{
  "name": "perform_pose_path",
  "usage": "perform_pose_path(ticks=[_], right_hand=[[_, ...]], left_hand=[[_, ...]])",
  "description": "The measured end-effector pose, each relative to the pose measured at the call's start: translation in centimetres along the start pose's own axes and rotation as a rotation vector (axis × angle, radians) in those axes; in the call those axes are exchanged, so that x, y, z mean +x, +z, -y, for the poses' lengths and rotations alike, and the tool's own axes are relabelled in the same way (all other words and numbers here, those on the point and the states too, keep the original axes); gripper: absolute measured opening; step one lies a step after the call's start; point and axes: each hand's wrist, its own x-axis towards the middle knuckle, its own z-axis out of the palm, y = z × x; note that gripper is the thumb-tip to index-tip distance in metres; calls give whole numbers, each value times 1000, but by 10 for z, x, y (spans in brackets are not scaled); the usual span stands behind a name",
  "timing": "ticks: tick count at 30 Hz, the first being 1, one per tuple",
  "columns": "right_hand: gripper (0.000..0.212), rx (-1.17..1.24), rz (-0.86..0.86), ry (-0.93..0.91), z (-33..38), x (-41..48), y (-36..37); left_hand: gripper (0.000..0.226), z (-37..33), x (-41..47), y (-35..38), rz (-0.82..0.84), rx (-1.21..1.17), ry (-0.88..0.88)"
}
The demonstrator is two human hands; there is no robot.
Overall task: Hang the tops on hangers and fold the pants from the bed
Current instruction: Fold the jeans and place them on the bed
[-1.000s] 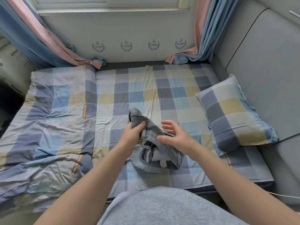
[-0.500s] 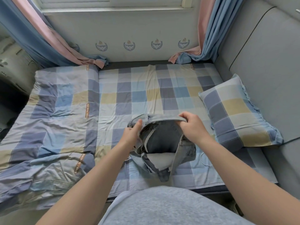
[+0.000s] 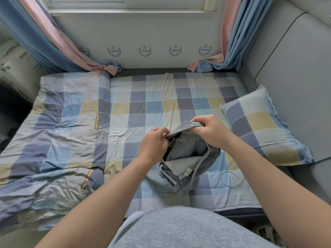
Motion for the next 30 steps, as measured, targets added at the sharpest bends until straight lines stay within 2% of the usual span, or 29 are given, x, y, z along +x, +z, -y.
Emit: perform_pose_path(ticks=[2, 6, 8, 13, 16, 20, 23, 30], right_hand=[[16, -58, 33, 25, -11, 0, -5], [27, -201, 4, 96, -35, -2, -12], [24, -219, -27, 115, -48, -2, -13], [20, -228, -207, 138, -71, 4, -6], [23, -248, -255, 167, -83, 7, -2], [28, -377, -264, 224, -97, 9, 3], [26, -455, -296, 302, -107, 8, 3], [24, -544, -327, 486, -137, -6, -4]], left_hand=[[15, 7, 2, -1, 11, 41, 8], [9, 15, 3, -4, -12, 32, 2], [16, 20, 1, -4, 63, 64, -15], [13, 35, -11, 4, 241, -13, -5], [8, 47, -15, 7, 284, 91, 58], [31, 63, -17, 7, 186, 191, -142], [29, 81, -20, 3, 145, 304, -297], [32, 128, -33, -9, 42, 393, -571]])
